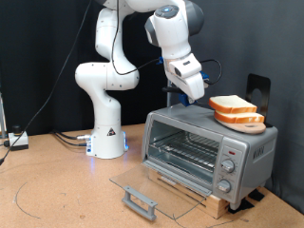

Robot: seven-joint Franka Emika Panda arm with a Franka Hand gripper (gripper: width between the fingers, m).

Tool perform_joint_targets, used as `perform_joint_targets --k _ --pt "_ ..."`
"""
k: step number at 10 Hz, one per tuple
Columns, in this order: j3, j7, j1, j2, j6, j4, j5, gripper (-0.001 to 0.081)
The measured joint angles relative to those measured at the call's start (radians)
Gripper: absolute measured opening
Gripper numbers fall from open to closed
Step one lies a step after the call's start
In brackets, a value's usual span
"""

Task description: Make a piece of toast with the oven

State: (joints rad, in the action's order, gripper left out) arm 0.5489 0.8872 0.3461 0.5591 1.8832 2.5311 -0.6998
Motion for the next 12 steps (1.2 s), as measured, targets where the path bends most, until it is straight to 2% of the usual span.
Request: perform_joint_targets --k 4,8,12 --pt "0.013 -0.023 0.016 -0.056 0.090 -0.031 0.001 0.0395" --pt "0.022 -0.033 0.030 -0.119 0.129 -0.075 0.010 0.0395" --pt "0.038 -0.059 0.037 -0.151 0.139 -0.088 0.062 0.0395"
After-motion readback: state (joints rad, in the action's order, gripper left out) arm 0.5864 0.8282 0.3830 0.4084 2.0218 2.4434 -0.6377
